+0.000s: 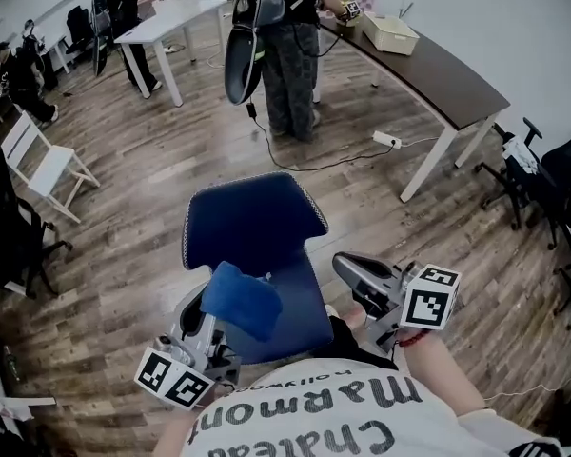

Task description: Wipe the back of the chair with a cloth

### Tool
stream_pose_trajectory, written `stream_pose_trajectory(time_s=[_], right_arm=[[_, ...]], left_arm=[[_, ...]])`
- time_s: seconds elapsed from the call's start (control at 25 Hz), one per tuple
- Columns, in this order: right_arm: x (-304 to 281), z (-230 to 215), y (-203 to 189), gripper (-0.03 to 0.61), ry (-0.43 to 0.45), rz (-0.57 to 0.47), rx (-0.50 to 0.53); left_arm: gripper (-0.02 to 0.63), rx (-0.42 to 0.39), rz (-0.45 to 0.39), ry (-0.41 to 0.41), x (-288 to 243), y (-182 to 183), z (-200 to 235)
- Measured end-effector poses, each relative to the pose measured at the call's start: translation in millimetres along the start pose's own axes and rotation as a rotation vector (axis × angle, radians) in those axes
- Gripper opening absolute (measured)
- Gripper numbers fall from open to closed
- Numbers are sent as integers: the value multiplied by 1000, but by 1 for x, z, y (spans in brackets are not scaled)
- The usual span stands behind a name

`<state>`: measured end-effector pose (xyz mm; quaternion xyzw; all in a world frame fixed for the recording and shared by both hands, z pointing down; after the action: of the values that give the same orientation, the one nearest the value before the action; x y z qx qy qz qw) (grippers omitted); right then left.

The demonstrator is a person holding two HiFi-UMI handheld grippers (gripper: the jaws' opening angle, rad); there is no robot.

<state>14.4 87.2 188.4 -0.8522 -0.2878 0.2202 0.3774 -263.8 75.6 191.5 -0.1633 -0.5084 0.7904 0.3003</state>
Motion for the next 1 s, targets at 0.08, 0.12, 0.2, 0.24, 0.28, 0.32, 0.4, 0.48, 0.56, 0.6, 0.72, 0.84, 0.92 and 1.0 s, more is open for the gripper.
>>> stream_pose_trajectory(time_s=[0.08,0.12,0.2,0.24,0.28,0.32,0.4,0.48,0.56,0.6,0.72,0.84,0.92,1.0], right_arm=[[-15,-9,5,15,32,34,7],[-20,-16,9,15,39,49,13],[-27,-32,20,15,46,67,18],[-30,-39,26,15,55,73,15],[-34,-46,30,15,68,79,9],[-38,-52,33,15,80,86,5],[-45,-67,41,15,84,95,16],[-52,-86,51,15,54,99,31],[-59,-108,55,15,20,115,9],[-62,-118,56,15,14,127,-13],[-71,-140,59,15,45,160,-52],[-80,-160,61,15,64,187,-73],[-85,-174,61,14,68,199,-98],[-87,-191,59,15,66,207,-130]], left_arm=[[44,-18,-4,65,1,3,7],[44,-20,-16,85,-2,3,11],[44,-22,-37,118,-13,1,17],[44,-26,-34,144,-18,-1,20],[44,-31,-22,179,-22,-2,23],[44,-31,-5,218,-25,-4,27],[44,-17,24,296,-32,-7,38],[44,-36,47,374,-44,-9,51],[44,-88,72,451,-55,-11,64],[44,-99,78,483,-61,-11,70],[46,-84,75,561,-76,-14,93],[46,-90,116,655,-86,-16,114],[46,-118,172,715,-91,-17,124],[48,-159,234,767,-97,-21,133]])
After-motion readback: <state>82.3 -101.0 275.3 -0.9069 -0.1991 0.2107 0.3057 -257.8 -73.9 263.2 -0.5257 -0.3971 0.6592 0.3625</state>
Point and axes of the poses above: the fingertips, and each gripper's own axes: x backward along the fingers, z to its left, y out of its top, the point moved 6 cm from there along x, backward along the fingers, and after that the axes turned 6 degrees about z, right-handed, at the moved point
